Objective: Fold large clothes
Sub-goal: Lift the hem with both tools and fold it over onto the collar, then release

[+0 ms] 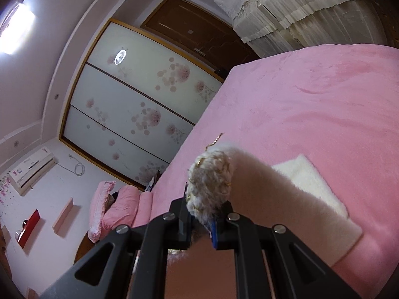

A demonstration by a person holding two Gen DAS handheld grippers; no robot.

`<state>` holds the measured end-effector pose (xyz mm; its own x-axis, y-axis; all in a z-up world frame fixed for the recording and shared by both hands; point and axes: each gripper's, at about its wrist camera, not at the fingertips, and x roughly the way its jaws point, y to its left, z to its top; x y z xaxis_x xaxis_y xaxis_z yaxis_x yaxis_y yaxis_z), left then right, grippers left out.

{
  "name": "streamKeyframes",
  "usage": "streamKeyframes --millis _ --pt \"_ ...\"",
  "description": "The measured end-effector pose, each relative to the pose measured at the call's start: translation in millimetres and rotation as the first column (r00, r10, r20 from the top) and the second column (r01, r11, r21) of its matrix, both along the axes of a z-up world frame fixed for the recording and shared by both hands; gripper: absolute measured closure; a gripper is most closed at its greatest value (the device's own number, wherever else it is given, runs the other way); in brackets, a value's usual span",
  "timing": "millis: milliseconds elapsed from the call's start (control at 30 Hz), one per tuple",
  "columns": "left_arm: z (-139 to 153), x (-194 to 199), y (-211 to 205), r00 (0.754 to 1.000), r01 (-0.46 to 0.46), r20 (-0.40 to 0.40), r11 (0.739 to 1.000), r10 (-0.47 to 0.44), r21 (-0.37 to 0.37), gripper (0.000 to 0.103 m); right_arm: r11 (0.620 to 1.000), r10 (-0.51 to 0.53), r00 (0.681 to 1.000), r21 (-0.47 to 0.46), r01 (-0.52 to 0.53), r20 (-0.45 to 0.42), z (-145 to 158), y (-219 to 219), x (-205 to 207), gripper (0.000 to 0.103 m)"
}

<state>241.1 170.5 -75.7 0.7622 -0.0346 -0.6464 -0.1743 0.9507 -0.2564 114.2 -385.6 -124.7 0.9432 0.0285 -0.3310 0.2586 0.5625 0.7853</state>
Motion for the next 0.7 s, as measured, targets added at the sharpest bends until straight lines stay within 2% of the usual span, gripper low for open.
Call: streamKeyframes --millis 200,300,400,500,533,567,633,700 --pt "-26 57 -28 0.999 -0.021 -0.047 0.997 0.025 0.078 0.091 1.000 0.012 0.993 -0.027 -0.015 -0.121 -21 -17 59 0.093" --pt "-46 78 -43 0.995 -0.003 -0.099 0.992 0.016 0.130 0.091 0.998 0.031 0.975 -0.045 -0.042 -0.221 -35 -20 87 0.093" --pt "-56 87 -49 0.993 -0.004 -0.113 0.990 0.021 0.144 0.091 0.998 0.045 0.961 -0.031 -0.056 -0.274 -46 -28 106 0.092" --pt "-61 95 -51 0.990 -0.011 -0.137 0.991 0.030 0.133 0.088 0.996 0.059 0.947 -0.048 -0.077 -0.315 -50 -29 119 0.086" --pt "-62 98 -50 0.987 -0.010 -0.161 0.991 0.032 0.134 0.081 0.995 0.065 0.943 -0.047 -0.085 -0.327 -51 -30 123 0.082" --pt "-64 102 -47 0.982 -0.015 -0.183 0.989 0.043 0.148 0.068 0.995 0.071 0.938 -0.046 -0.092 -0.339 -53 -29 126 0.076" --pt "-63 103 -50 0.974 -0.022 -0.219 0.982 0.063 0.187 0.056 0.992 0.060 0.938 -0.085 -0.094 -0.342 -50 -26 126 0.069" --pt "-62 101 -53 0.972 -0.007 -0.228 0.982 0.051 0.188 0.054 0.986 0.038 0.943 -0.140 -0.089 -0.330 -46 -21 126 0.057"
